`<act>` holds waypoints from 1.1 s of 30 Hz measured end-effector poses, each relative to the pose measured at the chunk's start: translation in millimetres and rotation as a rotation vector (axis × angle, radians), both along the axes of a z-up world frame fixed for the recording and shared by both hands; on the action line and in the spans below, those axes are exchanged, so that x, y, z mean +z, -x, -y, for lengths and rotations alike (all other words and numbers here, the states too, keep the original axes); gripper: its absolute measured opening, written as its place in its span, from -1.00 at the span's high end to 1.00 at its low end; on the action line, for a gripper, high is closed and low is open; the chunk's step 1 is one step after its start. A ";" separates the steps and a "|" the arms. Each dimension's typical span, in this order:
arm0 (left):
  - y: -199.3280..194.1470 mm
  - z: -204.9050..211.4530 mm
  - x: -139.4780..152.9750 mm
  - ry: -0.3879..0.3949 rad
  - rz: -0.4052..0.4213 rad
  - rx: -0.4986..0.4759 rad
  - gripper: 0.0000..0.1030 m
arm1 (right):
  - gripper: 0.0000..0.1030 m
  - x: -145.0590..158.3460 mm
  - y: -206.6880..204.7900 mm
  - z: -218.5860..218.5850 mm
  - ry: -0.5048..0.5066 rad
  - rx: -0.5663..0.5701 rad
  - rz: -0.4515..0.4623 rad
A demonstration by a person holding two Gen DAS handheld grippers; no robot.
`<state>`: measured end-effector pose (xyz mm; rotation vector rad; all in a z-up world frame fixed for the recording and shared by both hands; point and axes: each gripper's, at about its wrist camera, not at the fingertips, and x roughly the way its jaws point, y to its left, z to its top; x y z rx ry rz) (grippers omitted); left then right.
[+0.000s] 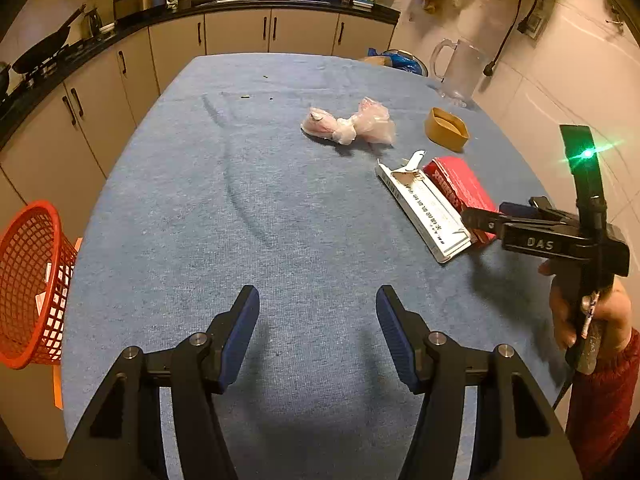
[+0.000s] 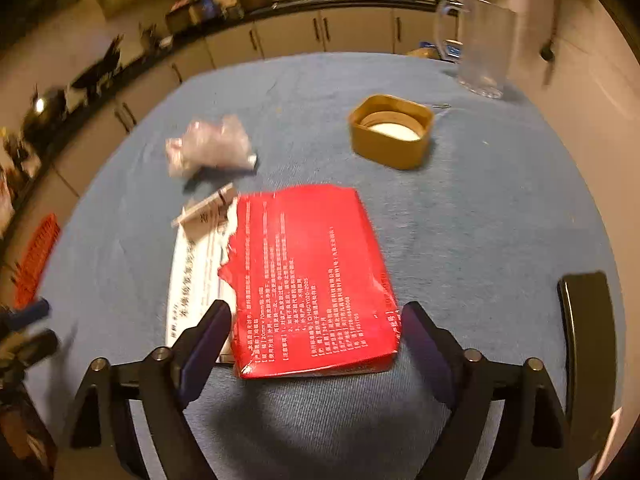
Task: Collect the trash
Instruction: 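Grasp the red box with the right tool while the left tool grasps the white medicine box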
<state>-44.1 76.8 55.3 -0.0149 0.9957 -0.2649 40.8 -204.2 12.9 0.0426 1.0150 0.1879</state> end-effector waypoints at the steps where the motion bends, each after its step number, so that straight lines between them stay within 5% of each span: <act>1: -1.0 0.0 -0.8 -0.002 -0.003 0.001 -0.16 | -0.76 0.0 -0.4 -0.2 0.006 -0.004 0.005; 13: -40.6 46.2 1.6 0.052 -0.075 -0.057 -0.27 | -0.73 0.1 5.4 36.1 0.042 -0.127 -0.012; 22: -78.2 93.0 -4.4 0.103 -0.170 -0.028 -0.29 | -0.65 6.6 31.8 73.2 -0.087 -0.191 0.037; 33: -104.5 141.5 -36.5 -0.006 -0.226 0.047 -0.35 | -0.66 36.7 76.2 111.3 -0.181 -0.292 0.155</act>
